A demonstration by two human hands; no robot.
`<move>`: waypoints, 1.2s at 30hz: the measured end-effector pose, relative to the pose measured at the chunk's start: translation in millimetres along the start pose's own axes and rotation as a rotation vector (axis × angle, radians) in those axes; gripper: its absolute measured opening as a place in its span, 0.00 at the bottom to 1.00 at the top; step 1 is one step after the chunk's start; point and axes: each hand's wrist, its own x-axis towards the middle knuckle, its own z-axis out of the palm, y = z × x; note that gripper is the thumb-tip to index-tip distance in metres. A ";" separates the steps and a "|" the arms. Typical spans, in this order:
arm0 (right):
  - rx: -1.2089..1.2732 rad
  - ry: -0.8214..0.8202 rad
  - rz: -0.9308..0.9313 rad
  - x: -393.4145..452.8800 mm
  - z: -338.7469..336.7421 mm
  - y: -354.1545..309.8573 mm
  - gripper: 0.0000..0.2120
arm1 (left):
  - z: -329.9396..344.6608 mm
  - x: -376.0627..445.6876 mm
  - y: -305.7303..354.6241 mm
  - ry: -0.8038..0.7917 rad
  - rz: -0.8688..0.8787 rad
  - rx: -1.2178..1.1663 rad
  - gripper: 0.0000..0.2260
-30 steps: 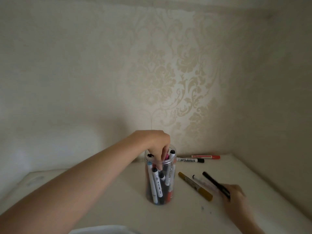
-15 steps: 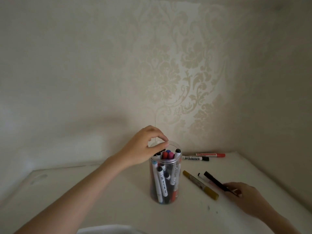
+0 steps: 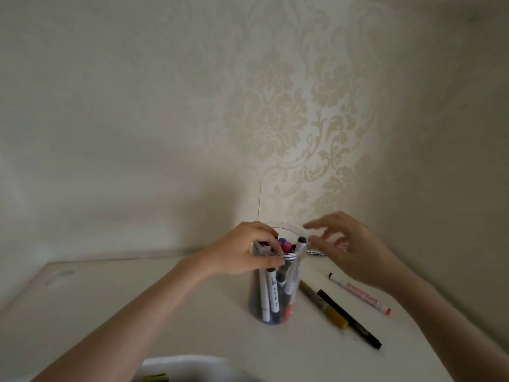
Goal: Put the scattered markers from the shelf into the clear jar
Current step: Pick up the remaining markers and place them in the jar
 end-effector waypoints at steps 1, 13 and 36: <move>-0.029 -0.045 -0.019 7.8 1.1 -8.0 0.15 | -2.9 0.4 0.8 -0.020 -0.026 -0.031 0.07; -0.069 0.379 -0.071 39.0 22.6 -9.3 0.07 | -28.1 45.9 30.8 -0.153 -0.196 0.285 0.07; -0.033 0.471 -0.182 36.2 -20.6 -9.3 0.04 | 4.2 89.0 43.8 -0.359 -0.206 0.603 0.16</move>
